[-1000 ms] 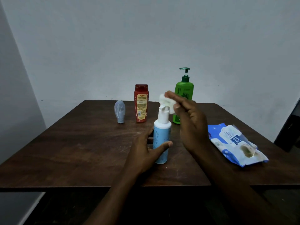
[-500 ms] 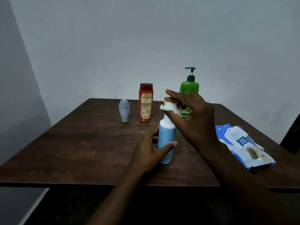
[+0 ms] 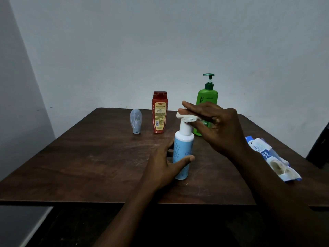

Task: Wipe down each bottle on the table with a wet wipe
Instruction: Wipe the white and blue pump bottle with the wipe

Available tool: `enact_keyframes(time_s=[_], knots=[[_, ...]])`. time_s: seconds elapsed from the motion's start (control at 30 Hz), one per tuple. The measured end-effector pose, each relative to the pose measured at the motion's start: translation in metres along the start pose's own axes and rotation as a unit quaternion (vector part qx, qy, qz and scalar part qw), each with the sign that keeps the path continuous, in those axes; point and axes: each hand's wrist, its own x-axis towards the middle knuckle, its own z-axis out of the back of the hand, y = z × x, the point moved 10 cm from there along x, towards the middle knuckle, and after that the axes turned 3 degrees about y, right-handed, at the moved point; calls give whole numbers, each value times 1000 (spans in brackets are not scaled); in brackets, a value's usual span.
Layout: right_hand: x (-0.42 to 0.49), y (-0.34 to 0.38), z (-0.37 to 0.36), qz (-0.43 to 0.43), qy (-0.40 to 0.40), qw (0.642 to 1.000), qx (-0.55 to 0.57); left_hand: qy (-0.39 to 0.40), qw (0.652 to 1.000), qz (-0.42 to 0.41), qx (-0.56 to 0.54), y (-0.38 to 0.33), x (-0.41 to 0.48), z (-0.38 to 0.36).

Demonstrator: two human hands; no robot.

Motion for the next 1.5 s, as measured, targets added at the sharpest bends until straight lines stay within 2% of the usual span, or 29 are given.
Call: enact_keyframes(time_s=[0.07,0.23,0.37,0.47,0.53,0.73,0.83,0.97,1.07,1.2,1.33,1.5], knots=[[0,-9,-1,-25,31,997,67,3,1000,4,-2,2,0,-1],[2,-32,-11,-117,45,965,228,4,1000,10,-12,4,0,-1],[-2,-50,-39,-227,51,911,342,2,1000,9,-14,3,-2,0],[-15,-60,-57,-284,13,868,406,9,1000,8,-21,1,-2,0],[-27,-66,-58,-304,-35,854,422,16,999,9,-30,2,-2,-1],[-67,-71,-66,-309,-72,888,332,42,993,28,-106,8,2,-2],[-85,-62,-75,-313,-47,898,306,55,985,34,-161,9,4,-2],[-105,-50,-73,-337,-30,928,156,86,966,59,-237,10,1,-11],[-110,-32,-63,-287,-29,956,59,108,954,94,-265,16,0,-17],[-117,-12,-52,-248,-29,966,-60,102,934,120,-322,25,6,-20],[-130,6,-62,-204,12,977,-55,73,903,138,-400,32,10,-17],[-140,21,-67,-167,42,983,-58,56,883,153,-440,35,8,-12]])
